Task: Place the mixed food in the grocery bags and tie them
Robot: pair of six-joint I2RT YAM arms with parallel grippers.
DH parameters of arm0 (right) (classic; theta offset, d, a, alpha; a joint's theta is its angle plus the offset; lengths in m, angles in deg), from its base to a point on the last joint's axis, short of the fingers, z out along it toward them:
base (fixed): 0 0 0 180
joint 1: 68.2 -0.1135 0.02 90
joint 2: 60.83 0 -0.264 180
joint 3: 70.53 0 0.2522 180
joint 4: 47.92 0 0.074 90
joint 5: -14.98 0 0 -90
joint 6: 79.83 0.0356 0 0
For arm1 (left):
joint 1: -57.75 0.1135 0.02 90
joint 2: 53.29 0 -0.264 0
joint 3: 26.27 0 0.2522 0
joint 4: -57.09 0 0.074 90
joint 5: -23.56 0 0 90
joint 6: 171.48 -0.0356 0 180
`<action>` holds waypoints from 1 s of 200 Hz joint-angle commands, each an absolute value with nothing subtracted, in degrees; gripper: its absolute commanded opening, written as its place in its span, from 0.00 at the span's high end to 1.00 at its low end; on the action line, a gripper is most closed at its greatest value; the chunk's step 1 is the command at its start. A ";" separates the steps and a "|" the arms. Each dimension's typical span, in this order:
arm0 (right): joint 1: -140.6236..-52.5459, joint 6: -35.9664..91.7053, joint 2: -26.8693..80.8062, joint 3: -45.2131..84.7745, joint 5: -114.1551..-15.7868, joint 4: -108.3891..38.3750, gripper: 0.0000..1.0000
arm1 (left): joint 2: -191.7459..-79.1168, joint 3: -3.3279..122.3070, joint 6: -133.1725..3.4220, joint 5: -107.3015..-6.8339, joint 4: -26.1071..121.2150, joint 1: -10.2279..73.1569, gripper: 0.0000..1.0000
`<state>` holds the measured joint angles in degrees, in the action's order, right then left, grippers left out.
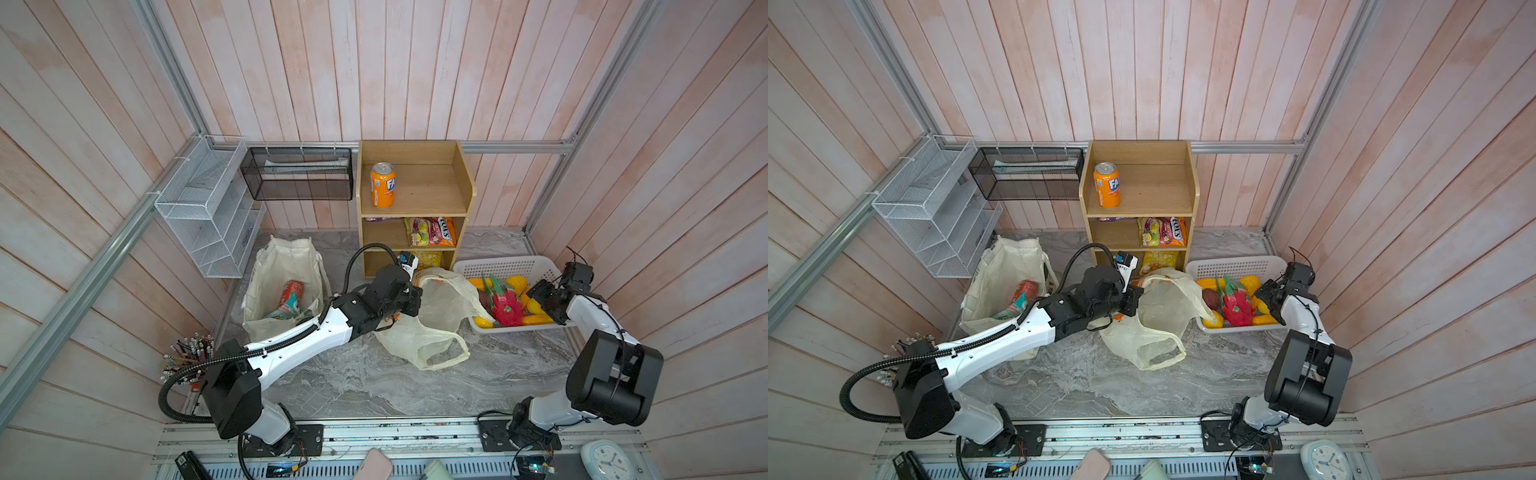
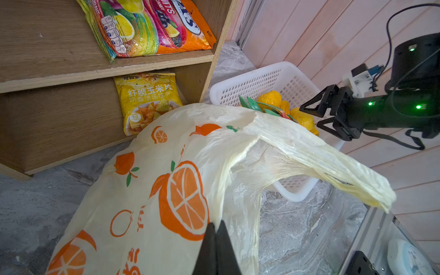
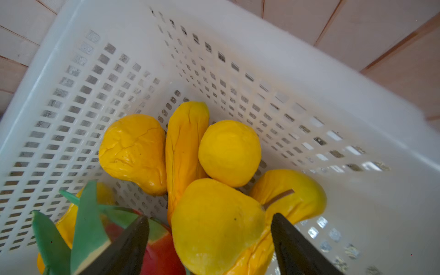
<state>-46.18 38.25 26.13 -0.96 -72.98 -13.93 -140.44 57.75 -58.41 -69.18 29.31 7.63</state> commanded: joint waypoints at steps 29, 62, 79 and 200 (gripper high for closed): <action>-46.35 38.86 31.13 1.26 -70.33 -13.84 0.21 | -140.87 56.95 -59.62 -68.04 31.04 8.26 1.00; -46.37 39.00 31.94 1.71 -68.88 -14.30 0.30 | -141.09 56.84 -59.31 -67.53 31.21 8.45 1.00; -46.32 39.00 31.23 1.80 -68.20 -14.14 0.35 | -141.18 56.79 -59.11 -67.35 31.20 8.42 1.00; -49.77 46.55 13.58 1.95 -55.20 -16.64 0.53 | -139.01 57.67 -58.23 -68.46 28.12 8.45 1.00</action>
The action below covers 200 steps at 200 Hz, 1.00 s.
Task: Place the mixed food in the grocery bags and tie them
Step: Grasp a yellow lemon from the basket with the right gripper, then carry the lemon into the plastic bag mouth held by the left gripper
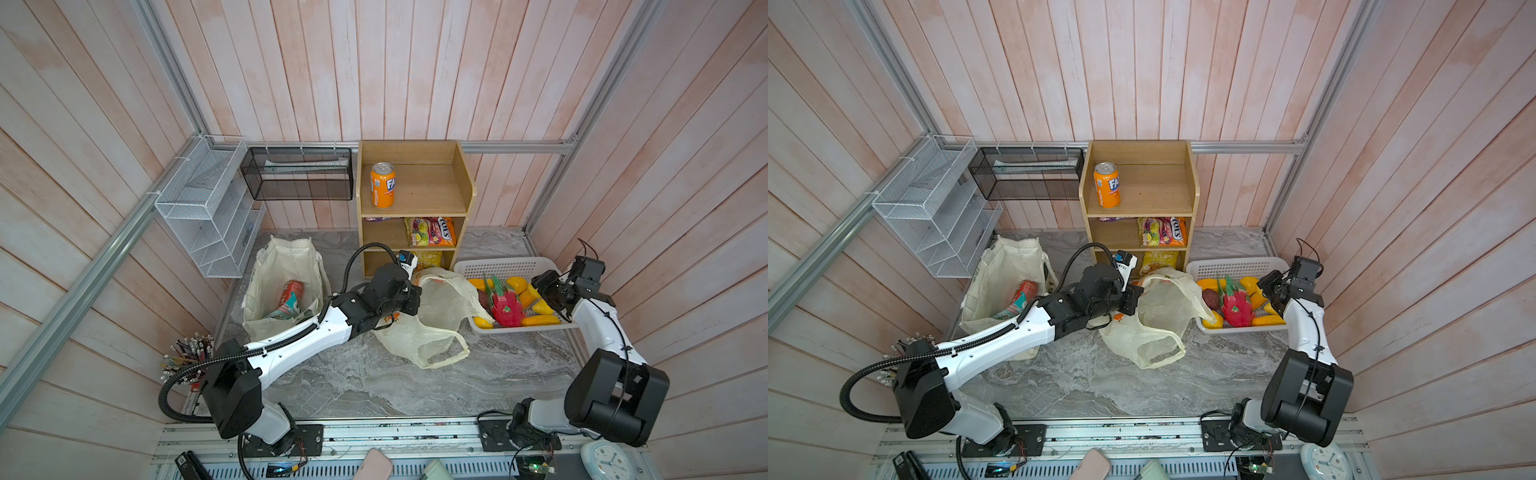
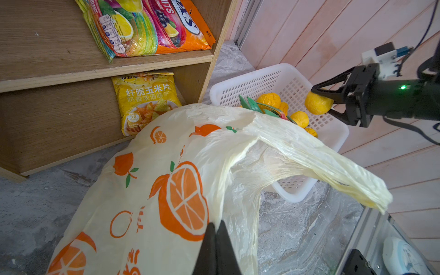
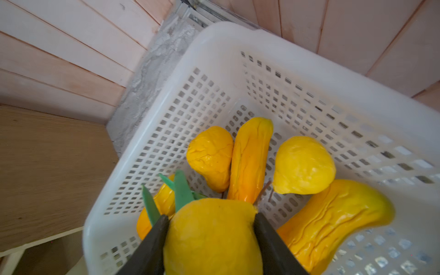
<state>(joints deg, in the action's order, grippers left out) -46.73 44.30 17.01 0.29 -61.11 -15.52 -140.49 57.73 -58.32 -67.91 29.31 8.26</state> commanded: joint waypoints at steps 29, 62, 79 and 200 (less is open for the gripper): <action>-59.12 46.12 8.57 3.81 -51.59 -17.48 0.53 | -138.15 57.82 -57.97 -68.39 26.88 8.47 1.00; -70.51 45.00 1.00 4.10 -49.02 -17.90 0.52 | -138.00 57.71 -56.93 -68.32 25.83 8.50 1.00; -76.43 44.38 -3.13 2.66 -47.80 -17.85 0.51 | -138.01 57.98 -56.52 -68.87 25.19 8.49 1.00; -93.71 41.46 -12.53 -16.95 -43.11 -17.18 0.50 | -139.82 61.62 -54.71 -71.23 21.10 8.49 1.00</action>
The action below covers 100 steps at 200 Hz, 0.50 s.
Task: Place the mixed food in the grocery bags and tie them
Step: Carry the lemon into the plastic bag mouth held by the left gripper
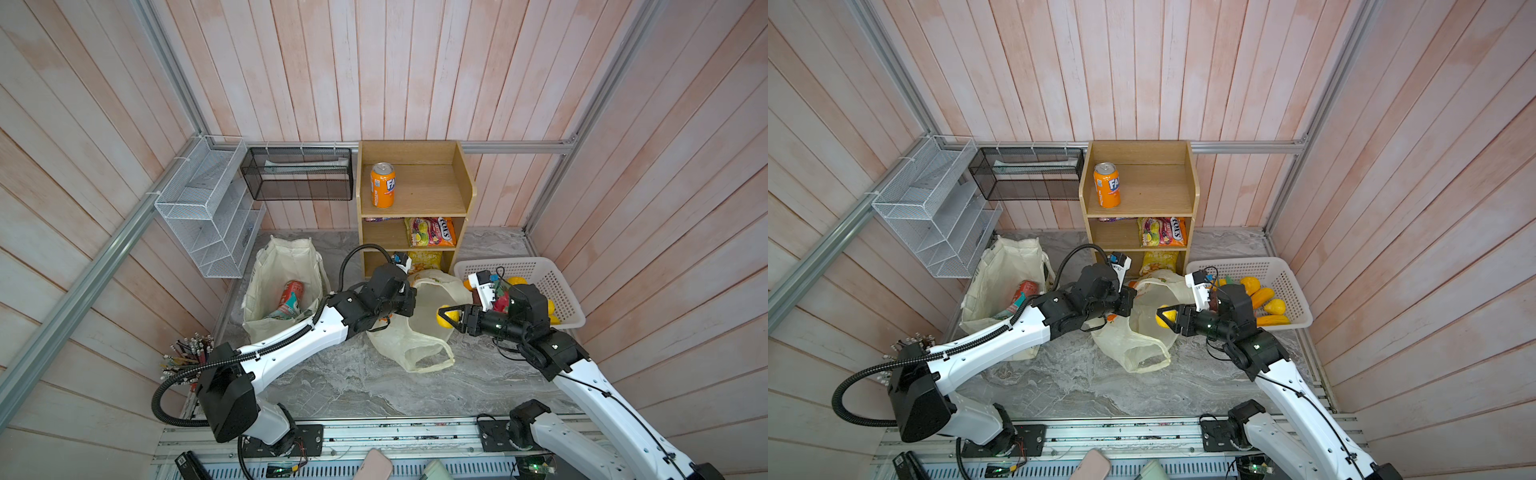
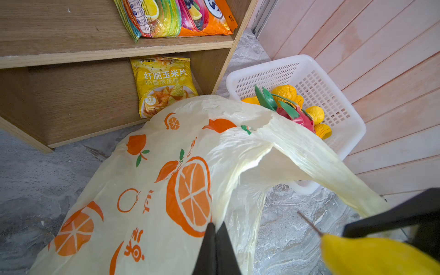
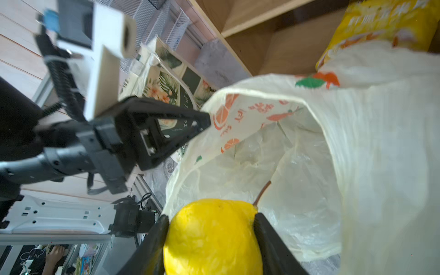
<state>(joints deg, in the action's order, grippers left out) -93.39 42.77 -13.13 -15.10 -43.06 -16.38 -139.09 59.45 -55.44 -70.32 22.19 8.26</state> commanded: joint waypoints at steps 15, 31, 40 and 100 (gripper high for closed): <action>-93.69 42.60 -10.98 -18.71 -45.17 -20.32 0.50 | -140.18 61.92 -54.85 -70.76 21.01 8.45 1.00; -93.72 43.34 -8.43 -18.81 -47.52 -23.40 0.50 | -140.72 62.32 -54.89 -70.23 20.84 8.46 1.00; -93.69 43.52 -6.27 -18.18 -48.82 -24.77 0.50 | -141.08 62.43 -54.84 -69.77 20.96 8.47 1.00; -94.09 44.63 10.52 -12.74 -53.11 -31.96 0.39 | -142.09 62.30 -53.81 -66.89 24.10 8.49 1.00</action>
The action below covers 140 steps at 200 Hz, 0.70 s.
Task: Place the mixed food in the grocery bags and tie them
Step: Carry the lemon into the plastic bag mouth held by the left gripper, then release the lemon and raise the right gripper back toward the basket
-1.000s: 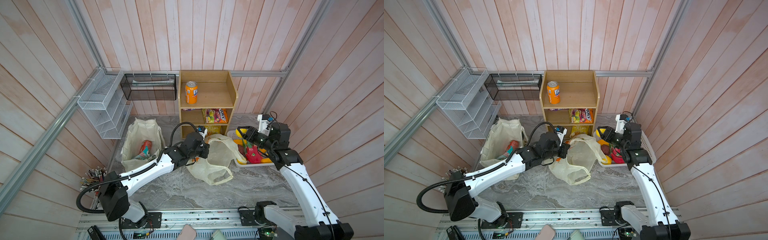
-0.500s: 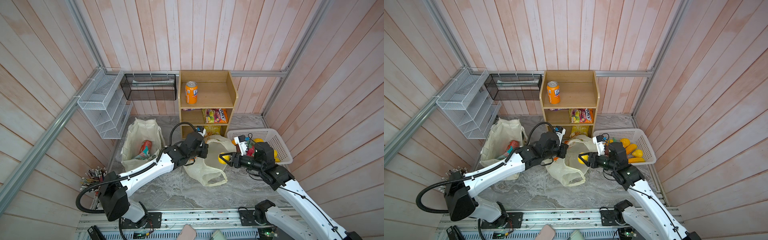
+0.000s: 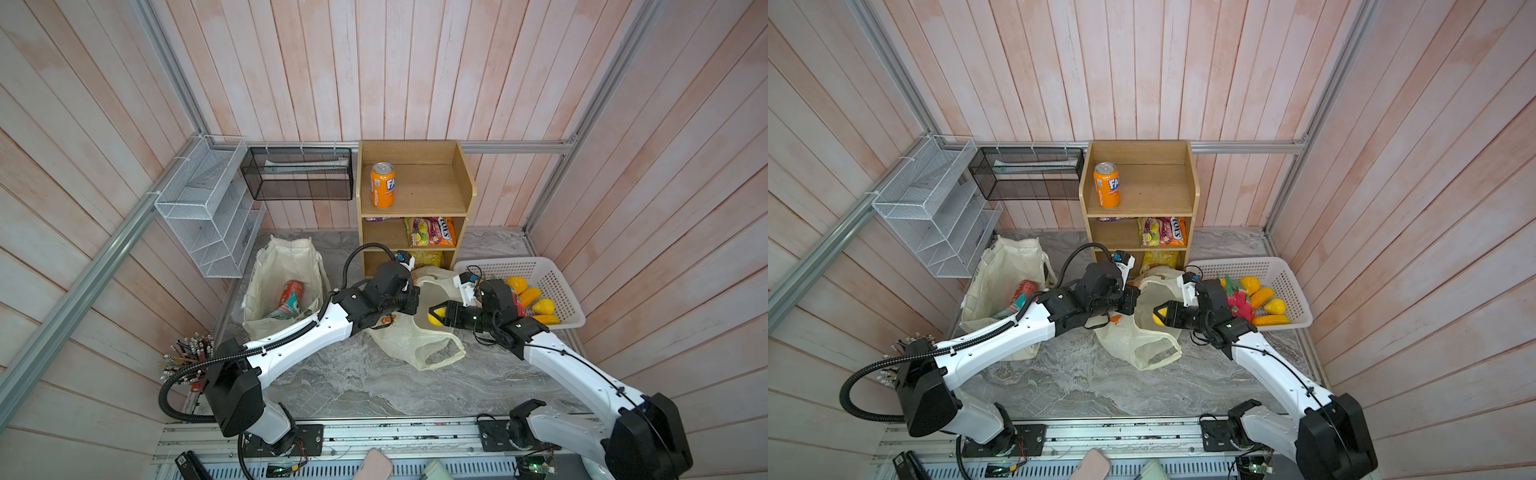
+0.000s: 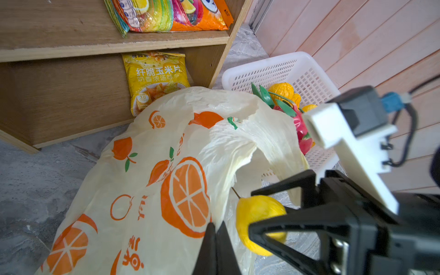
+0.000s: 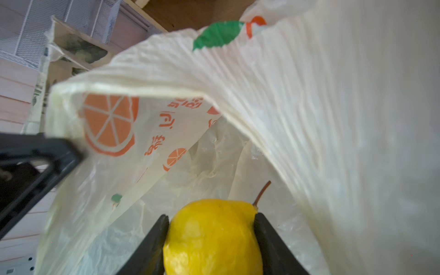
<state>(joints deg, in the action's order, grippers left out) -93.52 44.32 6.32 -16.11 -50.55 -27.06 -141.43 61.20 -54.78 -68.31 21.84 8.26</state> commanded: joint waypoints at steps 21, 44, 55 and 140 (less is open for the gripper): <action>-94.24 43.50 14.13 -10.61 -53.51 -32.57 0.28 | -142.02 61.40 -53.18 -66.61 25.37 8.46 1.00; -94.22 43.00 15.88 -9.03 -54.55 -32.25 0.22 | -141.98 60.75 -52.92 -66.70 26.05 8.47 1.00; -94.22 42.78 16.24 -8.70 -55.08 -31.98 0.19 | -142.00 60.46 -52.83 -66.78 26.35 8.45 1.00; -85.42 41.80 3.83 -5.57 -47.93 -19.97 0.24 | -141.45 58.96 -51.29 -69.61 26.98 8.88 1.00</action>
